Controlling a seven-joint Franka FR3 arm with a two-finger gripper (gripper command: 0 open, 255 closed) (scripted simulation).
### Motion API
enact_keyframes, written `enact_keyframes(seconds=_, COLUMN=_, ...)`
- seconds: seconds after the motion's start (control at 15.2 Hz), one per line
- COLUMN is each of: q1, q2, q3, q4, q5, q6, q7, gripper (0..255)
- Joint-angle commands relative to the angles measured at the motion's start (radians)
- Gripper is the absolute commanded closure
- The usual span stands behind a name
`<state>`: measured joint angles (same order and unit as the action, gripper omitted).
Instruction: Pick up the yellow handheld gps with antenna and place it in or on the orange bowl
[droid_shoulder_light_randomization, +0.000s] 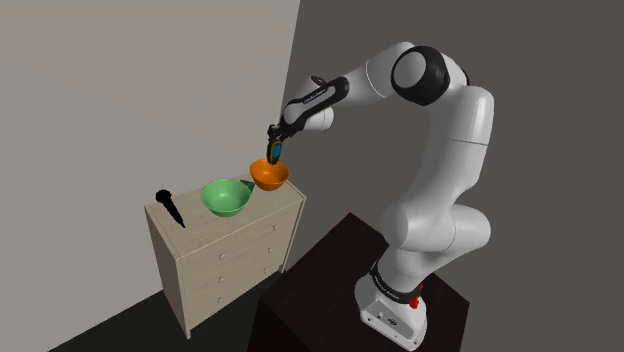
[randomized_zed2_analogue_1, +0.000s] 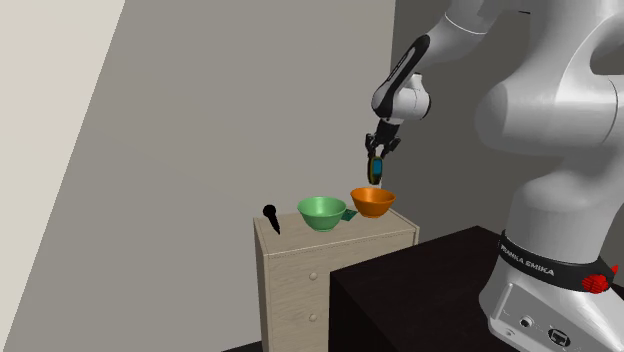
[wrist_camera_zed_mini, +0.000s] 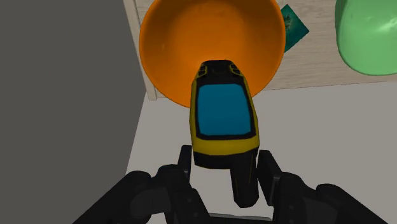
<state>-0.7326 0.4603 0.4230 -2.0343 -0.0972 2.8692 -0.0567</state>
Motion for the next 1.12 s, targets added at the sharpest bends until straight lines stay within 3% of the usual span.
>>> enact_keyframes(seconds=0.0, q1=0.01, q2=0.02, q3=-0.012, q4=-0.002, q5=-0.01, q6=0.023, q7=0.005, gripper=255)
enact_keyframes(seconds=0.4, q1=0.039, q2=0.078, q3=-0.046, q4=0.003, q5=-0.034, q6=0.078, q7=0.016, gripper=255)
enact_keyframes(seconds=0.86, q1=0.039, q2=0.078, q3=-0.046, q4=0.003, q5=-0.034, q6=0.078, q7=0.016, gripper=255)
enact_keyframes(seconds=0.92, q1=0.039, q2=0.078, q3=-0.046, q4=0.003, q5=-0.034, q6=0.078, q7=0.016, gripper=0)
enact_keyframes(seconds=1.06, q1=0.039, q2=0.078, q3=-0.046, q4=0.003, q5=-0.034, q6=0.078, q7=0.016, gripper=0)
